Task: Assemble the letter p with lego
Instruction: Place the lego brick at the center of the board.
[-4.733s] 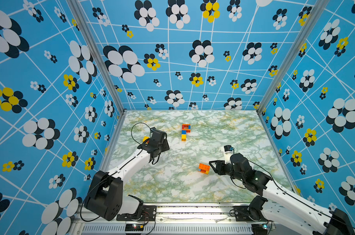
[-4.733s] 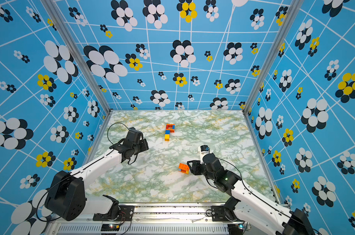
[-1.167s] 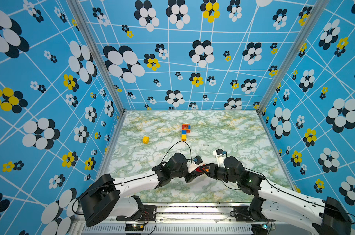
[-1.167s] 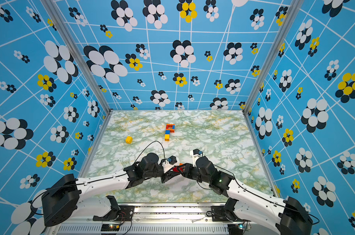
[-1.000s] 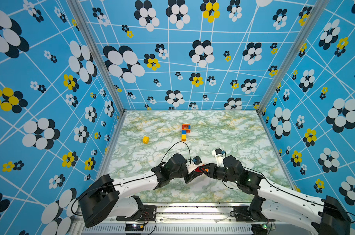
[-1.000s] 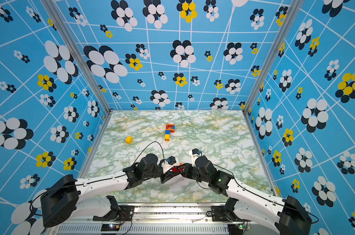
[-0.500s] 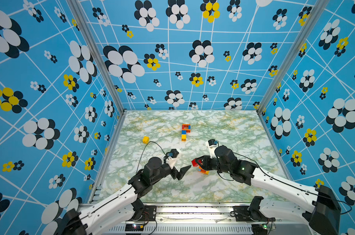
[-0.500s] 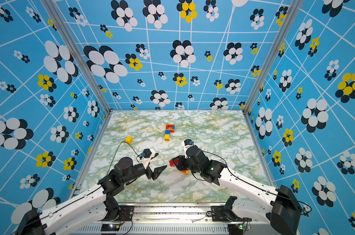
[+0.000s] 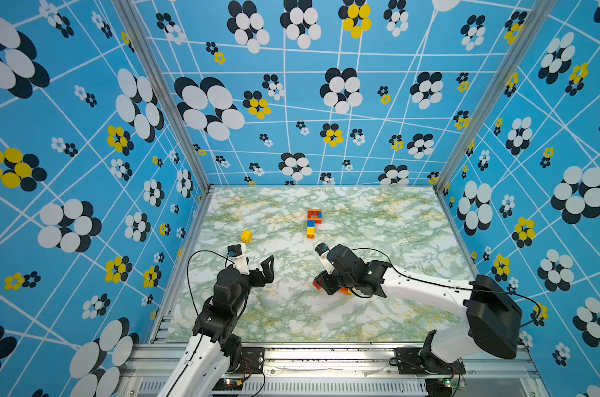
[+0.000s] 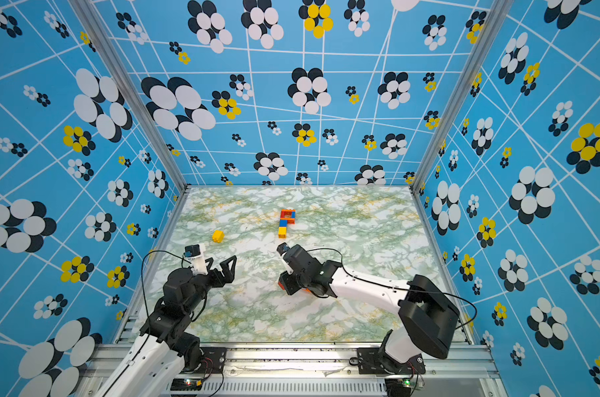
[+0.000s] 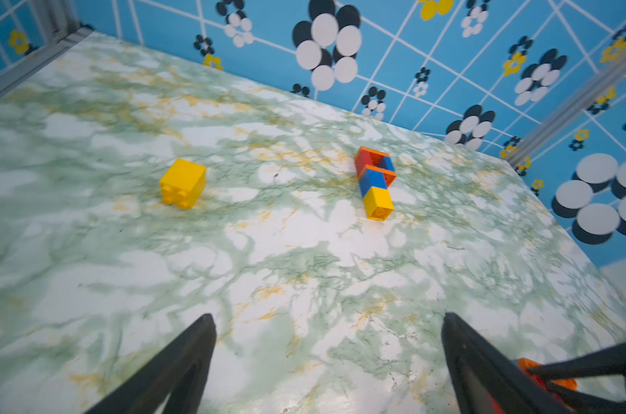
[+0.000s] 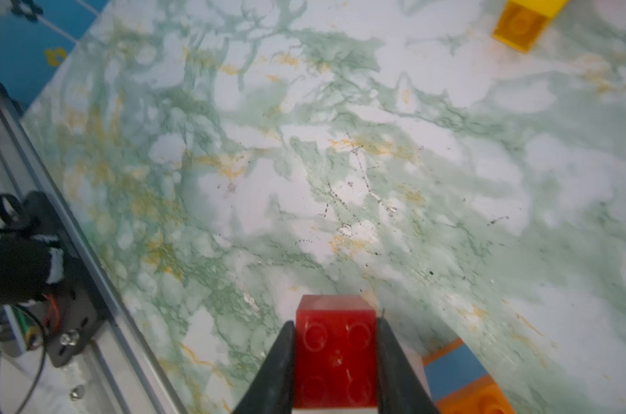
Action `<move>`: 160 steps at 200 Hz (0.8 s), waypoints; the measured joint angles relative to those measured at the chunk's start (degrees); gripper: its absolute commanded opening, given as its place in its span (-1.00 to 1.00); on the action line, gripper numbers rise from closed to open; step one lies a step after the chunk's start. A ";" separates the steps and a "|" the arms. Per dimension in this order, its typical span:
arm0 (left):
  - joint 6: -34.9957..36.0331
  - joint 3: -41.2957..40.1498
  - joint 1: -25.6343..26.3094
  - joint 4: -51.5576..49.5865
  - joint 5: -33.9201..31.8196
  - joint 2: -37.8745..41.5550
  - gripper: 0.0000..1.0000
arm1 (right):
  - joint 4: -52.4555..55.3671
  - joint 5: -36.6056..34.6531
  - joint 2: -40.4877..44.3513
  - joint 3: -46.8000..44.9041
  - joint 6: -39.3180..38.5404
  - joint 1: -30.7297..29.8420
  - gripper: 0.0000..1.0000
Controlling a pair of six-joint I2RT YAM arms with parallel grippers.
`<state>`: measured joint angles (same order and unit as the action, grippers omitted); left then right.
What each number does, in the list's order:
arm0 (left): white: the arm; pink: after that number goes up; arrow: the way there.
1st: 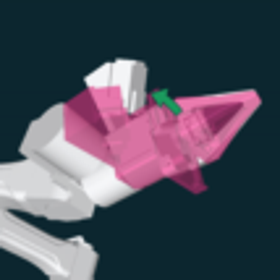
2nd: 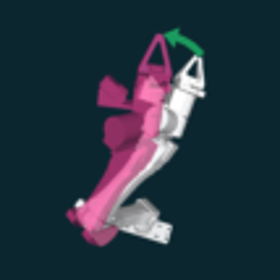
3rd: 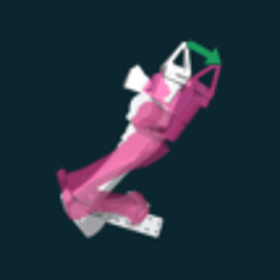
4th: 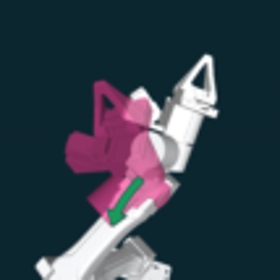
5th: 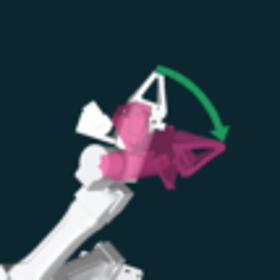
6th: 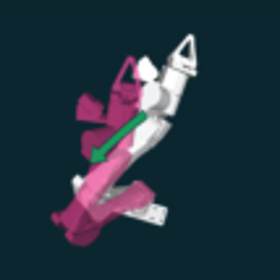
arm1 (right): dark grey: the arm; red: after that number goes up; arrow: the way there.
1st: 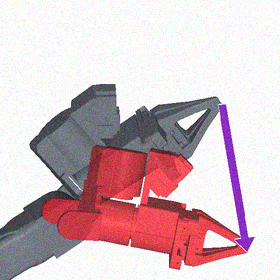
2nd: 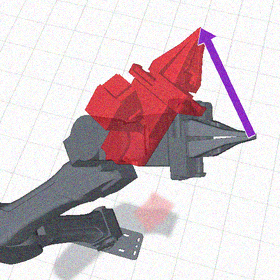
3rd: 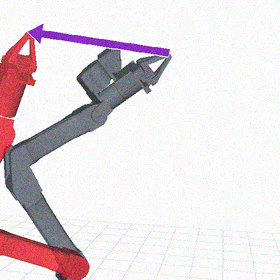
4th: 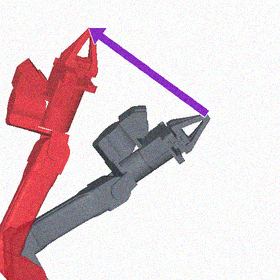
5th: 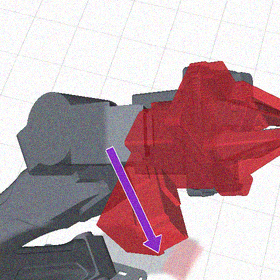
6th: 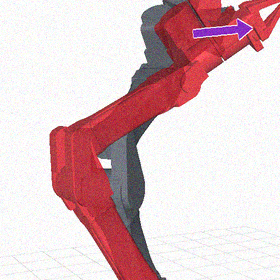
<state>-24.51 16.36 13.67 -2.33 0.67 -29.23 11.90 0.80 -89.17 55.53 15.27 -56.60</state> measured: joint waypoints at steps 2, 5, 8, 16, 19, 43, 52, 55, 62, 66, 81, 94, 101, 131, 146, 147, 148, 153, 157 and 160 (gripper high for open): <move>-0.24 -0.07 -0.28 -0.09 0.09 -0.09 0.98 | 0.00 -0.13 -0.55 0.26 -0.52 -0.28 -0.63; -0.46 -0.20 -1.01 -0.28 0.20 -0.39 0.98 | 0.11 -0.39 -1.20 0.66 -1.31 -0.70 -0.63; -0.90 -0.26 -1.51 -0.55 0.31 -0.61 0.99 | 0.20 -0.63 -1.84 1.05 -1.79 -1.05 -0.63; -1.46 -0.52 -2.89 -0.96 0.81 -1.20 0.99 | 0.46 -1.42 -3.58 2.12 -3.54 -2.03 -0.63; -1.73 -0.61 -3.32 -1.03 1.09 -1.40 0.98 | 0.52 -1.68 -4.13 2.45 -4.20 -2.38 -0.63; -3.04 -1.60 -5.79 -1.57 2.86 -2.05 0.98 | 0.44 -3.30 -7.21 3.43 -7.96 -4.11 -0.63; -3.26 -1.86 -6.29 -1.66 3.48 -1.92 0.98 | 0.39 -3.54 -7.82 3.43 -9.16 -4.22 -0.63; -3.34 -1.90 -6.40 -1.68 3.63 -1.86 0.98 | 0.35 -3.58 -8.00 3.43 -9.51 -4.22 -0.63; -3.41 -2.03 -6.60 -1.64 3.91 -1.64 0.98 | 0.26 -3.74 -8.35 3.43 -10.32 -4.24 -0.63; -3.43 -2.05 -6.69 -1.68 4.07 -1.44 0.98 | 0.22 -3.78 -8.50 3.45 -10.75 -4.26 -0.63; -3.41 -2.08 -6.93 -1.66 4.46 -0.72 0.99 | -0.20 -3.74 -9.38 3.48 -12.74 -4.33 -0.64; -3.41 -2.08 -7.08 -1.64 4.55 -0.04 0.99 | -0.28 -3.67 -10.25 3.48 -14.69 -4.42 -0.65; -3.41 -2.08 -7.19 -1.62 4.59 0.22 0.98 | -0.26 -3.56 -10.54 3.45 -15.72 -4.46 -0.65; -3.41 -2.08 -7.52 -1.64 4.94 0.33 0.98 | -1.86 -3.26 -10.56 2.45 -20.20 -4.52 -0.64; -3.41 -2.12 -7.67 -1.62 4.94 0.33 0.99 | -2.60 -3.02 -10.43 1.95 -22.03 -4.52 -0.64; -3.41 -2.12 -7.67 -1.62 4.94 0.33 0.99 | -2.64 -2.99 -10.43 1.92 -22.03 -4.52 -0.64; -3.41 -2.12 -7.67 -1.62 4.92 0.33 0.99 | -2.71 -2.95 -10.40 1.90 -22.18 -4.52 -0.64; -3.41 -2.12 -7.69 -1.64 4.94 0.33 0.98 | -3.04 -2.78 -10.38 1.75 -22.64 -4.52 -0.63; -3.41 -2.12 -7.69 -1.64 4.94 0.33 0.98 | -3.32 -2.60 -10.36 1.60 -23.06 -4.50 -0.63; -3.41 -2.14 -7.72 -1.64 4.94 0.33 0.99 | -3.52 -2.51 -10.32 1.44 -23.32 -4.50 -0.63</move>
<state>-27.92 14.22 5.96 -3.97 5.61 -28.91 8.38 -1.72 -99.48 56.97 -8.05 -61.10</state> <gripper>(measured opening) 0.992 0.333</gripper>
